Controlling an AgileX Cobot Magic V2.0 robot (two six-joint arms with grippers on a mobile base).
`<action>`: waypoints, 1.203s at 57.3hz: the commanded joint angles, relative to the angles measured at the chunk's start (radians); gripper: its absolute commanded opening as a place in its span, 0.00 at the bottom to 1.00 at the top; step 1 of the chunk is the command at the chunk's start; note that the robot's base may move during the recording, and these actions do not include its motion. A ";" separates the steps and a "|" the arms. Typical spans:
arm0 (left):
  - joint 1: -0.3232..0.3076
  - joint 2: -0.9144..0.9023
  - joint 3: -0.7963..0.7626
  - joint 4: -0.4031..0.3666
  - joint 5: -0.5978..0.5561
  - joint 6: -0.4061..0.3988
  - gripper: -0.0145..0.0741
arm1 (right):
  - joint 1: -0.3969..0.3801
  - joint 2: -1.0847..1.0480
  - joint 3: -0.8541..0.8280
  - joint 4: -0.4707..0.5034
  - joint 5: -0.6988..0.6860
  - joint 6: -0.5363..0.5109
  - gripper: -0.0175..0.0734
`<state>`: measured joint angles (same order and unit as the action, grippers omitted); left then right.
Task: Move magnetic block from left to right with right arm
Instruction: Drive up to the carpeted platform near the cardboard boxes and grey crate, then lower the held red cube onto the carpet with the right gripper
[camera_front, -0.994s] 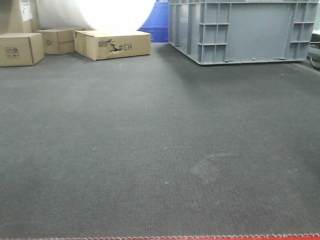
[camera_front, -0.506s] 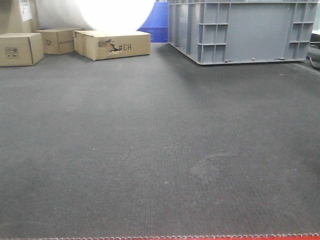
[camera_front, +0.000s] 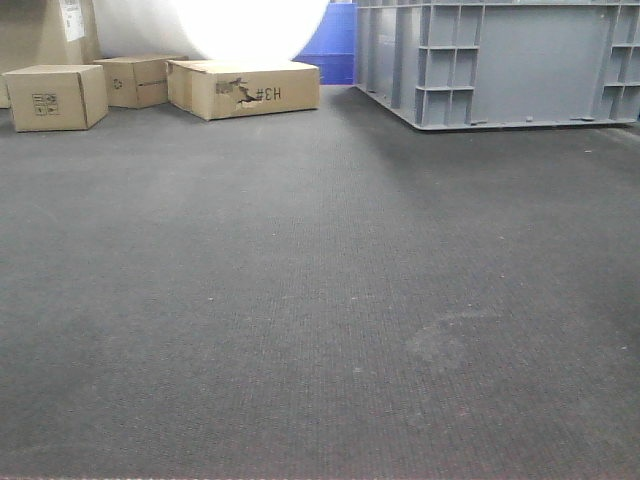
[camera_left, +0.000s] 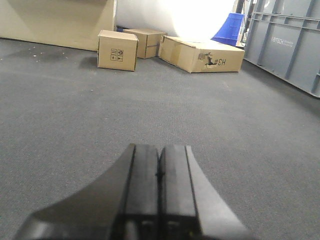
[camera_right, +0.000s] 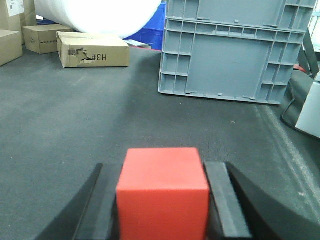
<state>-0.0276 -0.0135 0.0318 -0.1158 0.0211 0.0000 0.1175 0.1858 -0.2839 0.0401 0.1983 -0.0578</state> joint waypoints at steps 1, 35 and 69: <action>-0.007 -0.010 0.008 -0.002 -0.078 0.000 0.02 | -0.006 0.011 -0.031 -0.009 -0.130 -0.006 0.58; -0.007 -0.010 0.008 -0.002 -0.078 0.000 0.02 | -0.005 0.458 -0.424 -0.008 0.389 -0.006 0.58; -0.007 -0.010 0.008 -0.002 -0.078 0.000 0.02 | 0.291 1.078 -0.609 0.013 0.561 0.376 0.59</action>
<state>-0.0276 -0.0135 0.0318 -0.1158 0.0211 0.0000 0.3536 1.2067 -0.8137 0.0801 0.7845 0.1896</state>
